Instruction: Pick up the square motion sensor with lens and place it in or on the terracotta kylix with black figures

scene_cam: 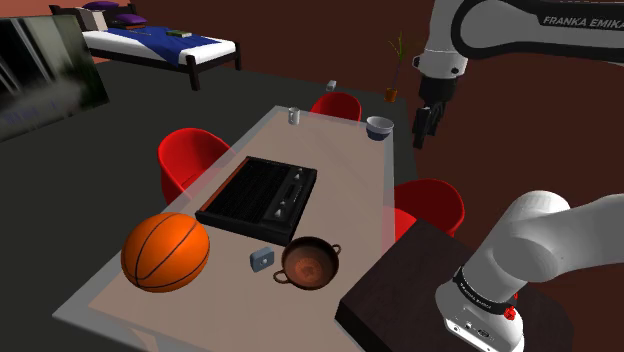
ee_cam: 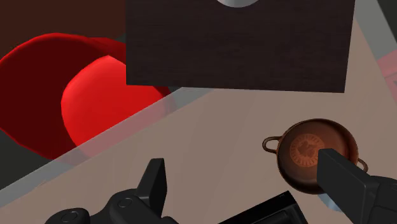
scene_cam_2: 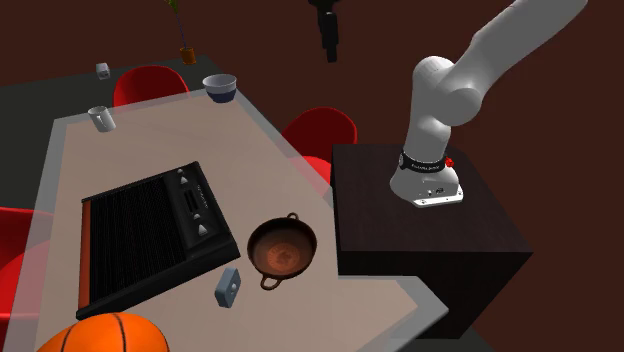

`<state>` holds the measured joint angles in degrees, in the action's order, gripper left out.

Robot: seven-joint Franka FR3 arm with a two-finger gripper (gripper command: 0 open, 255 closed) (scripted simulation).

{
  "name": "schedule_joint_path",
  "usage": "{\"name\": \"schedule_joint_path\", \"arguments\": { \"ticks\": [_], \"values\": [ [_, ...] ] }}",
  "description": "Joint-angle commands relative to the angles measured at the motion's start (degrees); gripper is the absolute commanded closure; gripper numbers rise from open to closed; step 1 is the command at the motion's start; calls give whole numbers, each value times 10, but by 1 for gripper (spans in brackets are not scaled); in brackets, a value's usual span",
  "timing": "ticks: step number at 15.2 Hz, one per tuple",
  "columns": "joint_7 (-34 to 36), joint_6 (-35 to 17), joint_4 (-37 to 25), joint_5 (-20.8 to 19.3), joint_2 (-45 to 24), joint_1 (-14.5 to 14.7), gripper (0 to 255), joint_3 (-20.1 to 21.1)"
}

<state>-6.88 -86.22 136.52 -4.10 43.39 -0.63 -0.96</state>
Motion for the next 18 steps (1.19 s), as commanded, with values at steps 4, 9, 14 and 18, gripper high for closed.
{"name": "schedule_joint_path", "arguments": {
  "ticks": [4, 9, 14, 18],
  "values": [
    [12, -59, 35, 13, -19, 11, 0, 13],
    [31, -161, 80, 33, -67, 30, 0, 35],
    [49, -266, 104, 50, -137, 48, 0, 59],
    [64, -350, 109, 59, -207, 61, 0, 79]
  ]
}}
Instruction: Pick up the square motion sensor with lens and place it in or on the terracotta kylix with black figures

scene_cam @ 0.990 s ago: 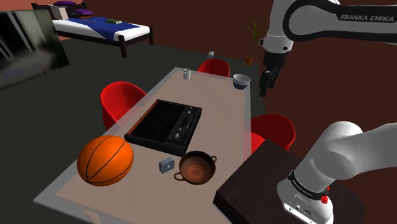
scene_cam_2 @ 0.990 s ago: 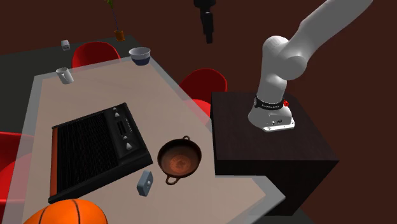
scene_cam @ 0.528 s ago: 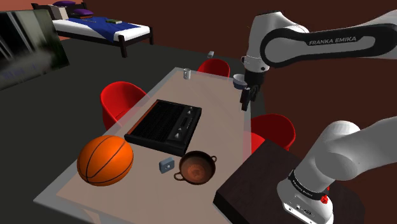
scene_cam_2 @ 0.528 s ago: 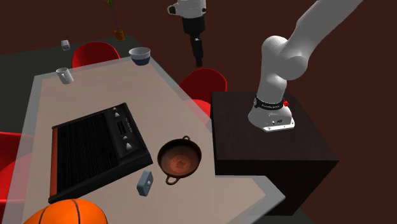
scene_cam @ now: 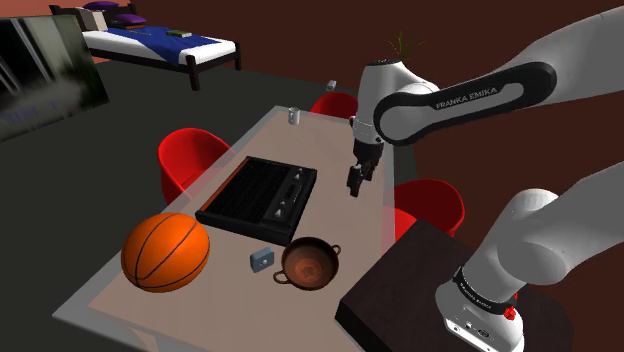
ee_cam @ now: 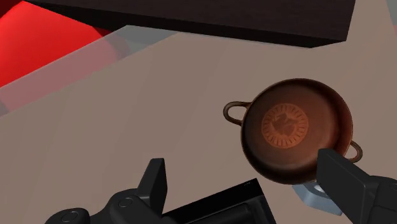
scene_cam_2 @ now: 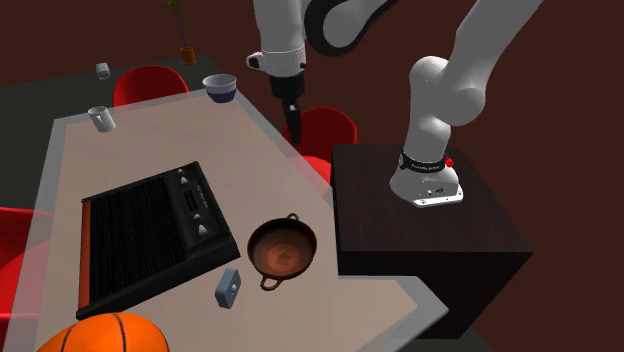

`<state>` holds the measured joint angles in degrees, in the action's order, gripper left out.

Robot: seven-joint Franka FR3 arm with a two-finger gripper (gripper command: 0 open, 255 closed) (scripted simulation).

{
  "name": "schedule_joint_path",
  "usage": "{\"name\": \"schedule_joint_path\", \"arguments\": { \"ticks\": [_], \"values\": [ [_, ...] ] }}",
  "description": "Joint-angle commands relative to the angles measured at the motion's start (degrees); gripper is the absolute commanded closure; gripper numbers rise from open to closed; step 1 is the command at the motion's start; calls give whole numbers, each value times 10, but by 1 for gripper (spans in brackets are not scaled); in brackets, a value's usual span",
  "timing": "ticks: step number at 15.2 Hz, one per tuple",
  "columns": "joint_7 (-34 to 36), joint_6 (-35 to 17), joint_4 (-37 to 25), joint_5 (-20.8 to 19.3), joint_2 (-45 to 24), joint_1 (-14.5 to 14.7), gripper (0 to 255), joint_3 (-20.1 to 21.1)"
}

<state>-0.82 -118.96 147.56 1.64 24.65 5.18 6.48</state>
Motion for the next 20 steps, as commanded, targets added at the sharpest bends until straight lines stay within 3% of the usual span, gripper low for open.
{"name": "schedule_joint_path", "arguments": {
  "ticks": [1, 9, 20],
  "values": [
    [7, -42, -2, 3, -39, 6, 0, 10],
    [48, -190, -40, -11, -208, 24, 0, 47],
    [137, -321, -171, -101, -454, 74, 0, 51]
  ]
}}
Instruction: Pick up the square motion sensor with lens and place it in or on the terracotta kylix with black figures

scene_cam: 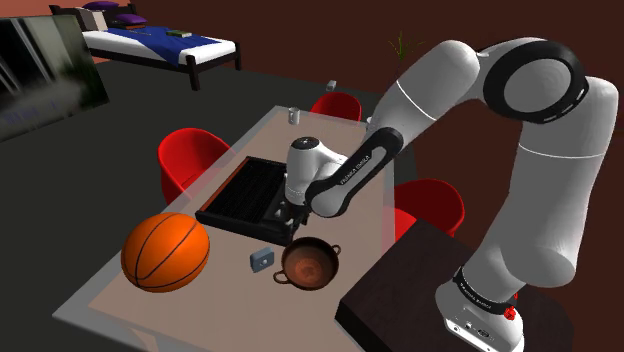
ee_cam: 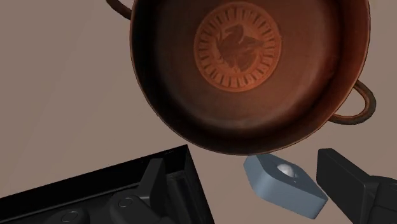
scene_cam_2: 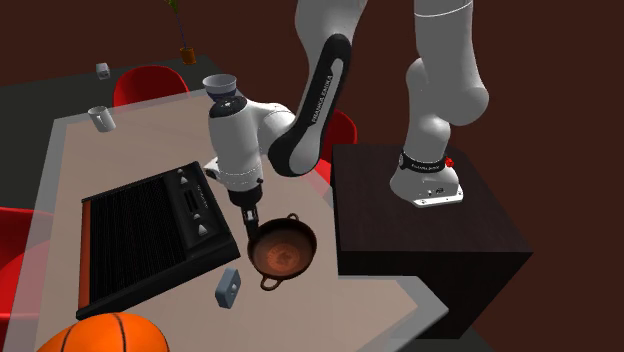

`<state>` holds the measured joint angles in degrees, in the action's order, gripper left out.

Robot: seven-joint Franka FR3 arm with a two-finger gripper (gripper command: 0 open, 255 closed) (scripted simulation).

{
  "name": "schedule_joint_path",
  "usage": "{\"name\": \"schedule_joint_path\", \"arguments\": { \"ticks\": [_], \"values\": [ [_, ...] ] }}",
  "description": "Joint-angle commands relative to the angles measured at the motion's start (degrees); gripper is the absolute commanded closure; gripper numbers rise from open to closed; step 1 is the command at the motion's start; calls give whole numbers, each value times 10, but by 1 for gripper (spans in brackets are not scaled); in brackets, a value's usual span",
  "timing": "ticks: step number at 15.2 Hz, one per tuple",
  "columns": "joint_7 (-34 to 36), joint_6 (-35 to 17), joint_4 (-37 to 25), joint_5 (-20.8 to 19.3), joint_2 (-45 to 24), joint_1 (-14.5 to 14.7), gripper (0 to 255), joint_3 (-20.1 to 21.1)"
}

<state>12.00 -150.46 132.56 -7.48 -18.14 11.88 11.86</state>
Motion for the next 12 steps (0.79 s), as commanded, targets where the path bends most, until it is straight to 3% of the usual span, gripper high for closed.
{"name": "schedule_joint_path", "arguments": {
  "ticks": [1, 8, 12],
  "values": [
    [15, -14, -38, -17, -47, 15, 0, -5],
    [47, -44, -169, -53, -196, 69, 0, -27],
    [51, -57, -181, -57, -220, 75, 0, -33]
  ]
}}
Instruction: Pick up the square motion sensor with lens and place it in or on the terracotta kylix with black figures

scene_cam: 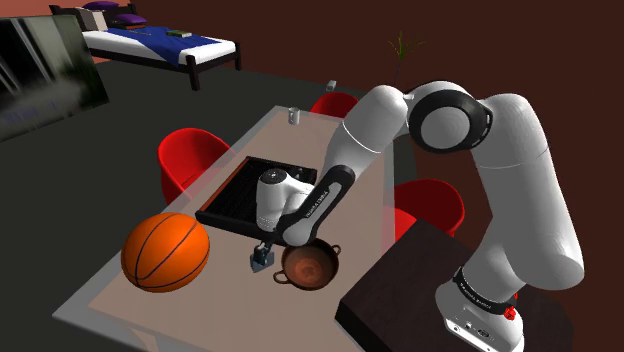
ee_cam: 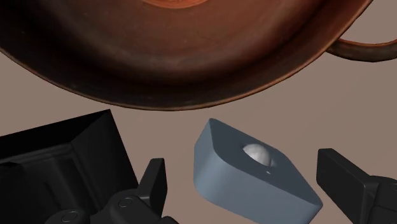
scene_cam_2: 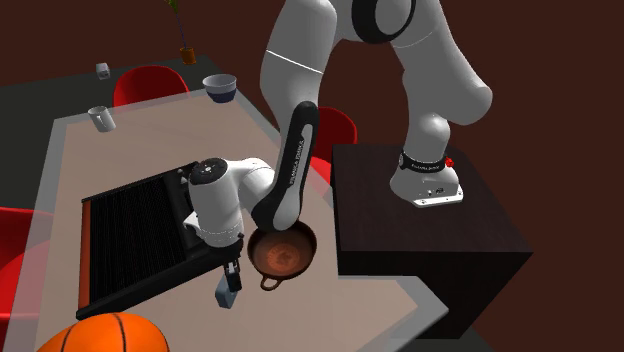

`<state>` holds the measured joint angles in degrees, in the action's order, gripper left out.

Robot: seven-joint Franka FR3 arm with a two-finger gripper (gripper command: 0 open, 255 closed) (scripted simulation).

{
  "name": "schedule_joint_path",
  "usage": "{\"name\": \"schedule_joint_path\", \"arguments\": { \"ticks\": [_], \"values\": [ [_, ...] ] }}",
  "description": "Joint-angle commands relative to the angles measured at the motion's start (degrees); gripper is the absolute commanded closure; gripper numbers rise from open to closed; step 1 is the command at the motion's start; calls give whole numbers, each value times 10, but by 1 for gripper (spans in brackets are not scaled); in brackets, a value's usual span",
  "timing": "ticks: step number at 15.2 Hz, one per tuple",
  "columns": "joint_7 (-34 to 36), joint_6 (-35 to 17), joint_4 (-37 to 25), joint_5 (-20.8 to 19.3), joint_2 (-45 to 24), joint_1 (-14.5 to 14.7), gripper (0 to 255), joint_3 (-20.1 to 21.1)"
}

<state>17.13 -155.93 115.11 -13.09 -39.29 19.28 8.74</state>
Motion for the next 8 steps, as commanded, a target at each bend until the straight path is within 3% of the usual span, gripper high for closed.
{"name": "schedule_joint_path", "arguments": {
  "ticks": [1, 8],
  "values": [
    [0, -7, -10, -2, -16, 2, 0, -4],
    [4, -21, -24, -7, -44, 7, 0, -10]
  ]
}}
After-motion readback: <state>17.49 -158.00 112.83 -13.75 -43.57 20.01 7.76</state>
